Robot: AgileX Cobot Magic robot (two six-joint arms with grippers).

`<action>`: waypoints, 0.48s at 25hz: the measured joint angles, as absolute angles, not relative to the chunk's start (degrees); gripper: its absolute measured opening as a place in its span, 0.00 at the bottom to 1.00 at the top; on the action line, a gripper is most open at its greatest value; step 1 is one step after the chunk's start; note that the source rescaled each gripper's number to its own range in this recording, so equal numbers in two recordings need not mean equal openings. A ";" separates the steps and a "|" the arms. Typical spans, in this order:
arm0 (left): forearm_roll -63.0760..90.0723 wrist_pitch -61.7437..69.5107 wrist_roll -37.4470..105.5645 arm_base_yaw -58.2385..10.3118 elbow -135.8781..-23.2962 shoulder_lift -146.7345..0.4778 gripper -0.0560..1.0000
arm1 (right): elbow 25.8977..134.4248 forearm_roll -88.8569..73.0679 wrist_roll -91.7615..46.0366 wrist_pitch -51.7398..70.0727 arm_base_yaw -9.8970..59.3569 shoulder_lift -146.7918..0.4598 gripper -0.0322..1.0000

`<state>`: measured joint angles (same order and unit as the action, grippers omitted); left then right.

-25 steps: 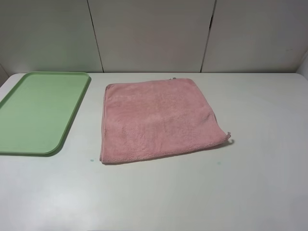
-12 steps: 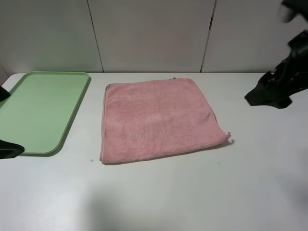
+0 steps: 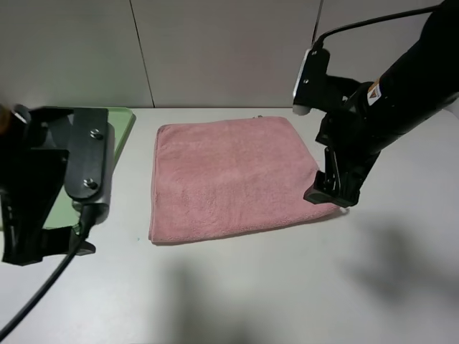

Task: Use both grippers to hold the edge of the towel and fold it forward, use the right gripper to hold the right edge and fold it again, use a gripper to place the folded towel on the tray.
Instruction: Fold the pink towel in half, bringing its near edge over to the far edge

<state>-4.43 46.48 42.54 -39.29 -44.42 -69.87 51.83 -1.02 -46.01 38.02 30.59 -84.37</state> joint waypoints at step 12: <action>-4.51 41.51 46.34 -41.87 -44.44 -84.62 0.98 | 51.83 8.83 -53.98 33.56 30.65 -96.74 1.00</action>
<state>-4.51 41.51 46.34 -41.87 -44.44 -84.62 51.83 8.83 -53.98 33.56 30.65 -96.74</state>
